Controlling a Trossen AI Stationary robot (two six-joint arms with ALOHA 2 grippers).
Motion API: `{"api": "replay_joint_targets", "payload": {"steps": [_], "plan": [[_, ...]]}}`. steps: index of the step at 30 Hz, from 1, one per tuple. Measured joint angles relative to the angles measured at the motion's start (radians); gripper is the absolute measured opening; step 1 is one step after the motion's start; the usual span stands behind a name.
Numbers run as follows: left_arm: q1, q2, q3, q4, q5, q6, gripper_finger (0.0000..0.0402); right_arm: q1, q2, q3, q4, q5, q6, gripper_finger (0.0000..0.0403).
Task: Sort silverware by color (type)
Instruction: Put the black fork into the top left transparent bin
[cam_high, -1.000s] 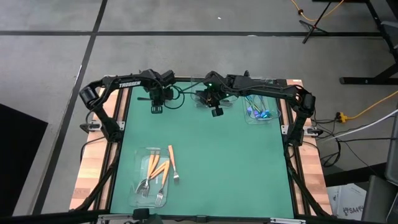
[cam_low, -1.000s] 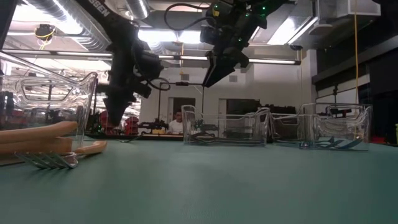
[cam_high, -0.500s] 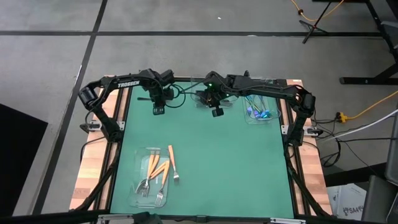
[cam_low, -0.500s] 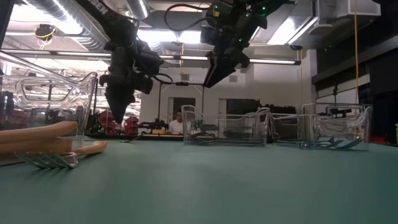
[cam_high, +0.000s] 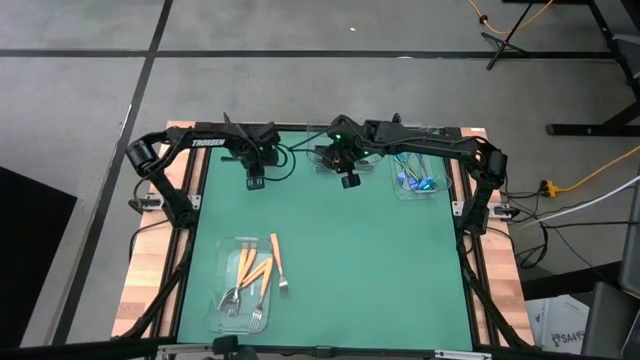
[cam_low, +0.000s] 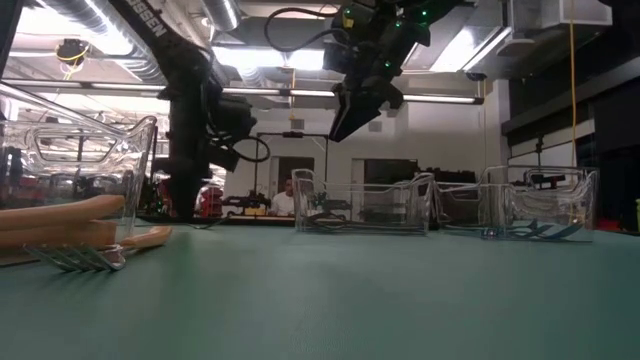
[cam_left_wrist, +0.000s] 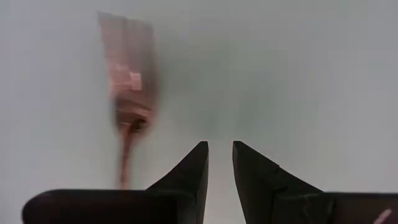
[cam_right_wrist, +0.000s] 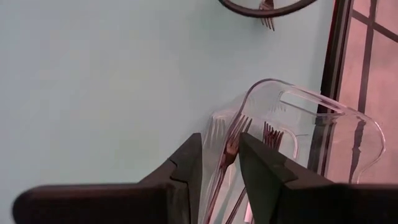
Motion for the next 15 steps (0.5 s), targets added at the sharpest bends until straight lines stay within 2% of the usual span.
{"api": "replay_joint_targets", "payload": {"steps": [3,15], "plan": [[0.013,0.0,-0.016,0.048,-0.055,0.022,0.0068,0.0,0.0,0.0,0.001,0.0,0.0,0.0095],[0.075,0.0,-0.027,0.122,-0.064,0.074,0.0068,0.0,0.0,0.0,0.004,0.0,0.0,0.0095]]}}
